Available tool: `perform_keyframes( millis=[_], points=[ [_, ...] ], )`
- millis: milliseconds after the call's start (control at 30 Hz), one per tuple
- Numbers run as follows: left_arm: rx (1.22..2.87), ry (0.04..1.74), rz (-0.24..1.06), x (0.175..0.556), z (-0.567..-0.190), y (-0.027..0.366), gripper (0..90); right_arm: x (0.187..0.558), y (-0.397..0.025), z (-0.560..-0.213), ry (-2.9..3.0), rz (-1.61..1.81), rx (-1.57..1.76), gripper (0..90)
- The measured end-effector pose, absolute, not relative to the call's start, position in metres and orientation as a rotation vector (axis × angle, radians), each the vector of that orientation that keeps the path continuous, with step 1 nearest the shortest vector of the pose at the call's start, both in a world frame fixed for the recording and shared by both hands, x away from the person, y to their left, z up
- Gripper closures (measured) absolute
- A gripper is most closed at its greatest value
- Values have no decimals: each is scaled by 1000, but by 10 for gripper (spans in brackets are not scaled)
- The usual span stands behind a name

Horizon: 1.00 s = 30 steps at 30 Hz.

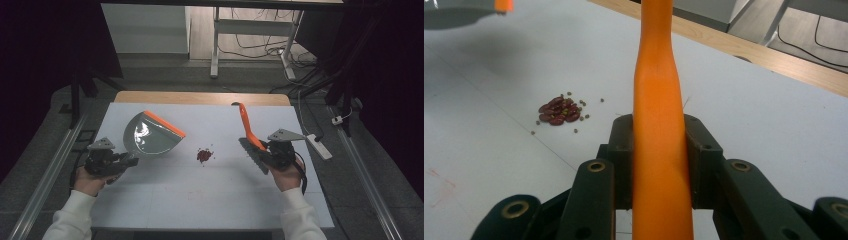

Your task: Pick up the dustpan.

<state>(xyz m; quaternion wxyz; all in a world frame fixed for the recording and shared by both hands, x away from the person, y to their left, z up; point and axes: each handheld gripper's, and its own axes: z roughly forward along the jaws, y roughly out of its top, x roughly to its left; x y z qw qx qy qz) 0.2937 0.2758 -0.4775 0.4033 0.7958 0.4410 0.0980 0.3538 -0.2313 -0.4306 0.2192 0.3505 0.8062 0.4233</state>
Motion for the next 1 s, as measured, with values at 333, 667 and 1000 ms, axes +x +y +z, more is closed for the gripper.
perform_keyframes(
  millis=[333, 667, 1000],
  points=[
    [2101, 1021, 227, 290, -480, 258, 617, 359, -227, -434, 2255, 1185, 958, 705],
    [2175, 905, 146, 284, -482, 244, 617, 361, -225, -440, 2275, 1162, 957, 705],
    [2237, 838, 93, 278, -482, 239, 617, 361, -222, -443, 2290, 1148, 950, 705]
  ],
)
